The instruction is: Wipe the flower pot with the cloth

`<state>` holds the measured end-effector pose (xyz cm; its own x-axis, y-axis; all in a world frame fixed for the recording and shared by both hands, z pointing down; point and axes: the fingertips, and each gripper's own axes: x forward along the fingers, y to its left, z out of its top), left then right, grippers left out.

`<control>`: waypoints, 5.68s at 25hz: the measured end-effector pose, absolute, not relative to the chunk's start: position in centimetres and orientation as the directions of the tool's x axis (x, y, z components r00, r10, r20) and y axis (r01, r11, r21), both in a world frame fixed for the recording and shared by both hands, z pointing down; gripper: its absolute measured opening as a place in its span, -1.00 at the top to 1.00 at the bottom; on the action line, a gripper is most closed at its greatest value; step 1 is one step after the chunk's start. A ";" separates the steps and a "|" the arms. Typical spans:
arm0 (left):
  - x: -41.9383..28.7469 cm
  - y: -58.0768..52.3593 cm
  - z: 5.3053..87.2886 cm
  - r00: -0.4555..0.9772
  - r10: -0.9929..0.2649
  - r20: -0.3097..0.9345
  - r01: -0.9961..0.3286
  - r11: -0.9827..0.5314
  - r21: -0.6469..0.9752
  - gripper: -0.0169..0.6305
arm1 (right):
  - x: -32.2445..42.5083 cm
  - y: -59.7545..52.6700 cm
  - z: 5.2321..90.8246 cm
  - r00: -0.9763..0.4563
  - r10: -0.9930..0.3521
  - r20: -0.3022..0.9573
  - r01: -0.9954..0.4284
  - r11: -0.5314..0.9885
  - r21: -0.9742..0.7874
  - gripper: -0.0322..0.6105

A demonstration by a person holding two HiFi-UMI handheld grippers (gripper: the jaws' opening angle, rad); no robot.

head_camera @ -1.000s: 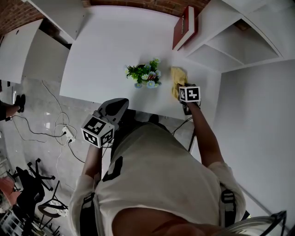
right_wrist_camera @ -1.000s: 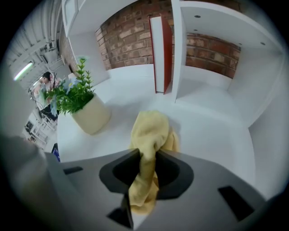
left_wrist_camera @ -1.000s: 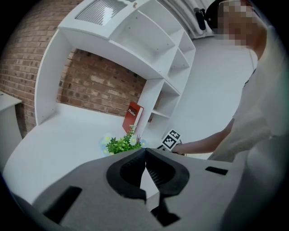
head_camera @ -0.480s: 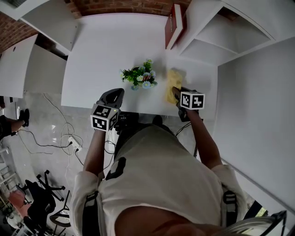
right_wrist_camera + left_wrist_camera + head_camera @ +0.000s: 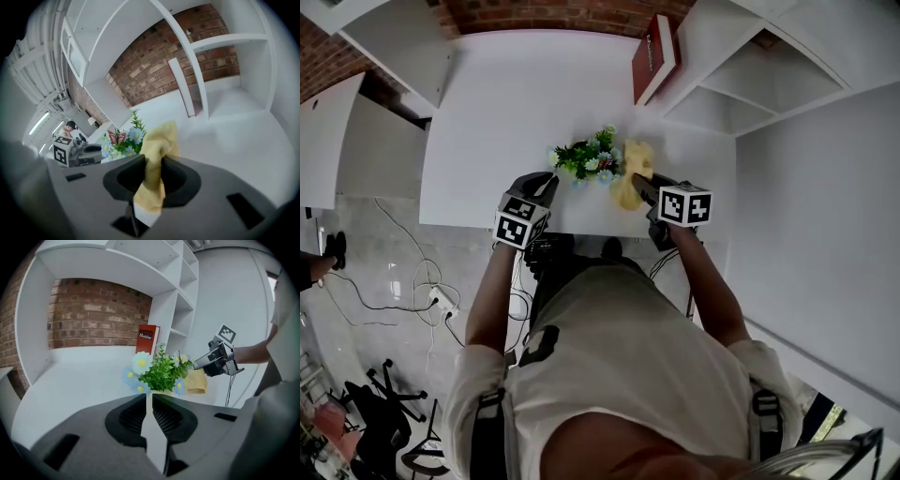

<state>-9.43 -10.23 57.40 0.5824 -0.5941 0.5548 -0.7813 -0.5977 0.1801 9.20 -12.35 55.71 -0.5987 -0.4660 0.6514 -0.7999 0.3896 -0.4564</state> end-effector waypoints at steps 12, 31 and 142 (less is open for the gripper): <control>-6.1 -12.8 60.2 0.711 -0.429 0.557 -0.608 -0.773 0.181 -0.01 | 6.3 -13.6 54.4 -0.575 -0.520 0.632 -0.818 0.369 -0.441 0.59; -4.3 -13.7 61.1 0.609 -0.528 0.591 -0.725 -0.673 0.147 0.02 | 6.1 -14.5 65.5 -0.631 -0.410 0.659 -0.767 0.203 -0.608 0.60; -3.2 -11.4 61.2 0.694 -0.354 0.627 -0.557 -0.815 0.157 -0.05 | 3.8 -13.0 56.8 -0.775 -0.443 0.450 -0.592 0.260 -0.763 0.55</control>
